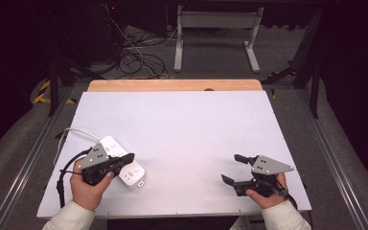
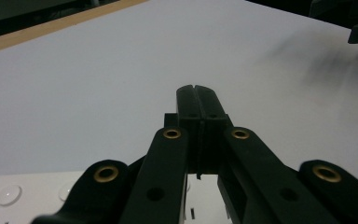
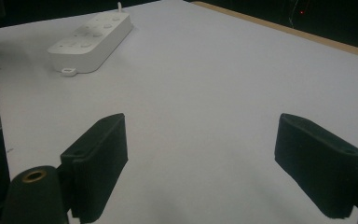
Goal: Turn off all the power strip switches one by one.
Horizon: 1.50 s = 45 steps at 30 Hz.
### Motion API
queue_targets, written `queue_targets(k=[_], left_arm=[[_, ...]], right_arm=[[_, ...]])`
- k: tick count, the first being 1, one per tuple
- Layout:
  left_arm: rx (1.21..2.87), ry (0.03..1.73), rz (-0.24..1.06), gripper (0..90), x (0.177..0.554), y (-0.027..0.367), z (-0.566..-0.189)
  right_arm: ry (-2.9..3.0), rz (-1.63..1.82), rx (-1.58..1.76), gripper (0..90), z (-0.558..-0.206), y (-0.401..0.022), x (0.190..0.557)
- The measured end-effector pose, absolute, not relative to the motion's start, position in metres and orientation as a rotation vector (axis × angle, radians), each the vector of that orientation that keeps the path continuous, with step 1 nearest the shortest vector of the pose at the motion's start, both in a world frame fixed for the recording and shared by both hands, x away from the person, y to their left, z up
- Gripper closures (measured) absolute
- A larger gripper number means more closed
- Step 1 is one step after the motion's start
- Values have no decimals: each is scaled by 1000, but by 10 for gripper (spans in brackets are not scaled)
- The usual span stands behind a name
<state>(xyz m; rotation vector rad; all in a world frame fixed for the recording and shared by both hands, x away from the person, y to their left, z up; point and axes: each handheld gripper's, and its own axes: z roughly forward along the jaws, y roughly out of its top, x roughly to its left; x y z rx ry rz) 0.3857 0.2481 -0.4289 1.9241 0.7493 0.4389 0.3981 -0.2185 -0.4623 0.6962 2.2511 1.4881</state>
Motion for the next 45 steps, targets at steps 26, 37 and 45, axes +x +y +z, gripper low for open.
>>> queue_targets(k=[26,37,45], left_arm=[[2125,780,340,900,399,237,-431],[2228,831,263,900,406,232,-439],[2271,855,243,900,412,230,-444]], right_arm=[[2263,1490,693,175,-463,-218,399],[2268,1487,688,175,-464,-218,399],[2277,1482,687,174,-464,-217,399]])
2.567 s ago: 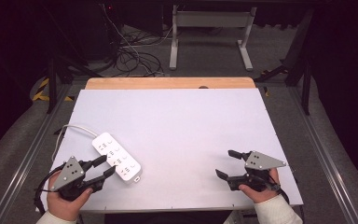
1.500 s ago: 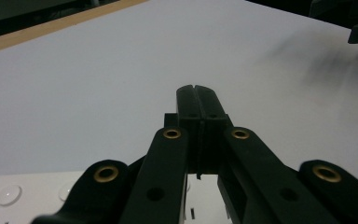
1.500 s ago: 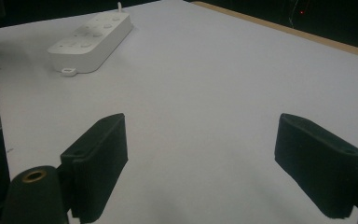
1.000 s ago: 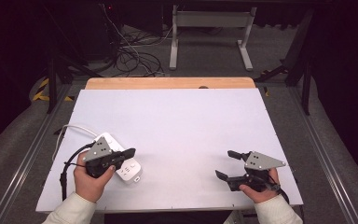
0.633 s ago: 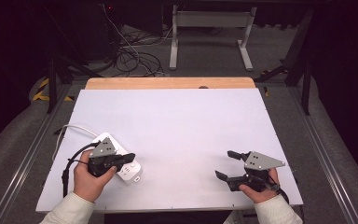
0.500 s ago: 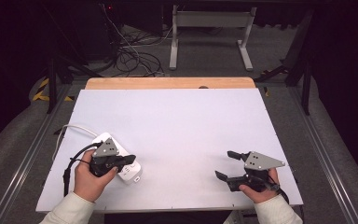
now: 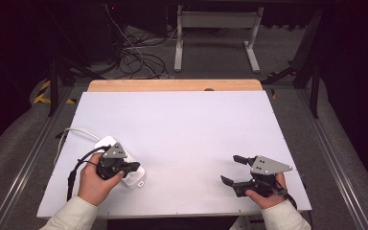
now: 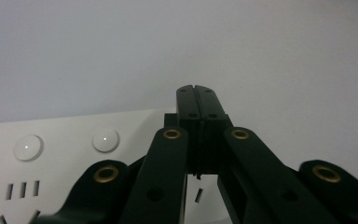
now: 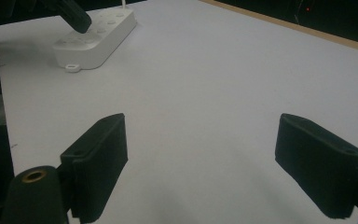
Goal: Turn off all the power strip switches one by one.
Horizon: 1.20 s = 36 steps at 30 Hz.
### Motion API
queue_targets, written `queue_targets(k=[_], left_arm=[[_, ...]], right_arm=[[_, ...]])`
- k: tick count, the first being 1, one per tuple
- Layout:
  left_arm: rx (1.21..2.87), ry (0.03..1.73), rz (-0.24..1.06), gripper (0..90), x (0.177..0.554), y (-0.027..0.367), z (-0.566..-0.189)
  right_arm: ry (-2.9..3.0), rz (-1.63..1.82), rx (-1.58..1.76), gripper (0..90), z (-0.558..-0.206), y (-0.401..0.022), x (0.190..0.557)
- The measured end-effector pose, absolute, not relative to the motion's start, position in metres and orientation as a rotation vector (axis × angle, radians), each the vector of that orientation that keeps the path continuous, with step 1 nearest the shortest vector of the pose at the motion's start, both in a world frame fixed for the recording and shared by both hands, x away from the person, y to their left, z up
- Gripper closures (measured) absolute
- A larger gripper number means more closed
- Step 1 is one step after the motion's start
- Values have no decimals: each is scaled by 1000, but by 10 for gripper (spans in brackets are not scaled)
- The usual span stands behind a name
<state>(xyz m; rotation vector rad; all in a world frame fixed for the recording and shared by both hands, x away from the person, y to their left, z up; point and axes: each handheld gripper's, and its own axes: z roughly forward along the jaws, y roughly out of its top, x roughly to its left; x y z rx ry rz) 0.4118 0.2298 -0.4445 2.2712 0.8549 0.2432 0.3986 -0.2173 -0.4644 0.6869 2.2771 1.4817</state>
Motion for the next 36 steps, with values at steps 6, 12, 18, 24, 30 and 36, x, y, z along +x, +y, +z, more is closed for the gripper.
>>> queue_targets(k=[6,12,18,24,30,36], left_arm=[[2299,876,223,900,416,229,-449],[2305,880,225,900,418,228,-450],[2309,882,227,900,417,228,-451],[2325,882,233,900,417,228,-452],[2324,878,237,900,418,230,-452],[2320,878,258,900,417,229,-453]], right_arm=[[2285,1481,686,172,-465,-217,399],[2285,1481,685,172,-465,-217,399],[2284,1481,685,172,-465,-217,399],[2285,1481,684,172,-465,-217,399],[2286,1482,682,172,-465,-217,399],[2289,1484,683,172,-465,-217,399]])
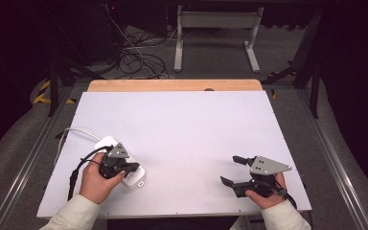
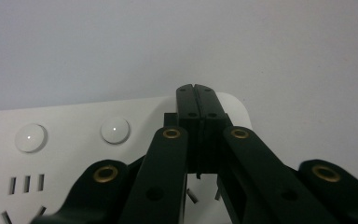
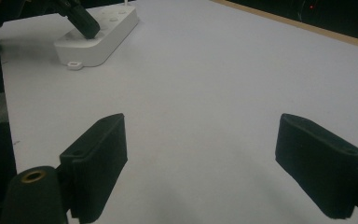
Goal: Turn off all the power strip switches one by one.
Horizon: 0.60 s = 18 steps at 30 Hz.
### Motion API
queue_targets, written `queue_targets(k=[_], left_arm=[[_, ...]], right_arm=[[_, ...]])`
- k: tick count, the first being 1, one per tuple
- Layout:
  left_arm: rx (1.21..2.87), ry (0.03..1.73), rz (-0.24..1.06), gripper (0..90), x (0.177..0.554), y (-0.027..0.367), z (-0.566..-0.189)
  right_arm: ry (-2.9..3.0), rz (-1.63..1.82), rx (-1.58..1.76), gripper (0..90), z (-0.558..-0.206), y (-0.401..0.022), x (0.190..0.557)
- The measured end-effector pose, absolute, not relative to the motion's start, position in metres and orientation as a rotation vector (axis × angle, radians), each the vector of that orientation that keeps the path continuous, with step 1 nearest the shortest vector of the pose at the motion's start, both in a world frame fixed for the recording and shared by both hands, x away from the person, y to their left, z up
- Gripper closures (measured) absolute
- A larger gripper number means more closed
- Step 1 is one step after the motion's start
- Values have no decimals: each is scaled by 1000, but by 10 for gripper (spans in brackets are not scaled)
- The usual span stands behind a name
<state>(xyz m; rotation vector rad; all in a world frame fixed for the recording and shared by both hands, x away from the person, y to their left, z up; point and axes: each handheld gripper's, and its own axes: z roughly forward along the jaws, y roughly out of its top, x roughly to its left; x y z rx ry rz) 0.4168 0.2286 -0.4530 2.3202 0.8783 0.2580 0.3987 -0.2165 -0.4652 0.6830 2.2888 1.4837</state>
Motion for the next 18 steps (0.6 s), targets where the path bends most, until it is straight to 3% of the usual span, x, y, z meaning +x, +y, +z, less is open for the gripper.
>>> queue_targets(k=[18], left_arm=[[2336,858,286,900,415,226,-453]], right_arm=[[2292,1480,687,172,-466,-216,399]])
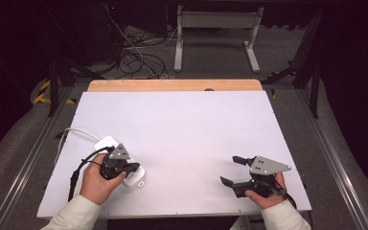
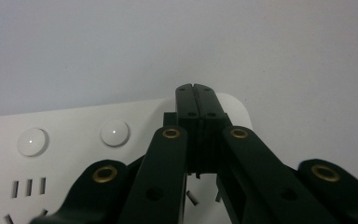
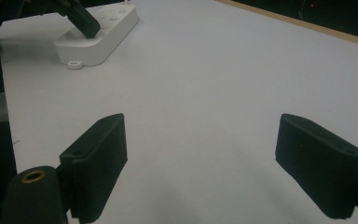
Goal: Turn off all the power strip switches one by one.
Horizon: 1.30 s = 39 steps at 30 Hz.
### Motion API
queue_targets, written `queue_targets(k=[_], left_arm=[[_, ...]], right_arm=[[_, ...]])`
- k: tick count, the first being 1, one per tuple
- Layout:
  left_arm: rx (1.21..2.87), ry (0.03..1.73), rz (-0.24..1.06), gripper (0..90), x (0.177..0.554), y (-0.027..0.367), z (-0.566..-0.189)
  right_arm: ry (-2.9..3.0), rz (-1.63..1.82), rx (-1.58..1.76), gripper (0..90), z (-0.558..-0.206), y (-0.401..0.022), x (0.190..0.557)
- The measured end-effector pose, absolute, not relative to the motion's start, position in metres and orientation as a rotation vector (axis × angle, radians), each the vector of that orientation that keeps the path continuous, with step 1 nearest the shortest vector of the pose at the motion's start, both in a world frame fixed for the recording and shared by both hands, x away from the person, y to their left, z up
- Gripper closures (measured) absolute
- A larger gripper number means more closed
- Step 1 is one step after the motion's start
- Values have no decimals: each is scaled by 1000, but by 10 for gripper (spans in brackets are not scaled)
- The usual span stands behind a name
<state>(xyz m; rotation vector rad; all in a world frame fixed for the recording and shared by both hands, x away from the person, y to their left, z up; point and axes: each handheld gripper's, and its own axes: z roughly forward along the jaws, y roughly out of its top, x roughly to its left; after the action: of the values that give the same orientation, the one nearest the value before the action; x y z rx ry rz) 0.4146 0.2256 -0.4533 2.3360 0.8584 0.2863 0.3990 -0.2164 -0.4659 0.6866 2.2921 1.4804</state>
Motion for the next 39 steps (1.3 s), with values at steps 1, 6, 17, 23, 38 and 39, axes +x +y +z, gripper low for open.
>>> queue_targets(k=[1,6,17,23,38,39], left_arm=[[2334,858,282,900,415,226,-453],[2340,850,288,900,415,226,-455],[2220,803,350,900,407,227,-432],[2212,806,345,900,405,228,-429],[2191,848,374,900,413,241,-421],[2183,858,370,900,414,243,-421]], right_arm=[[2293,1477,685,172,-466,-217,399],[2294,1479,686,172,-466,-216,399],[2295,1478,687,169,-467,-217,400],[2295,1476,685,169,-466,-217,400],[2297,1480,690,169,-467,-217,400],[2297,1480,690,168,-467,-217,400]])
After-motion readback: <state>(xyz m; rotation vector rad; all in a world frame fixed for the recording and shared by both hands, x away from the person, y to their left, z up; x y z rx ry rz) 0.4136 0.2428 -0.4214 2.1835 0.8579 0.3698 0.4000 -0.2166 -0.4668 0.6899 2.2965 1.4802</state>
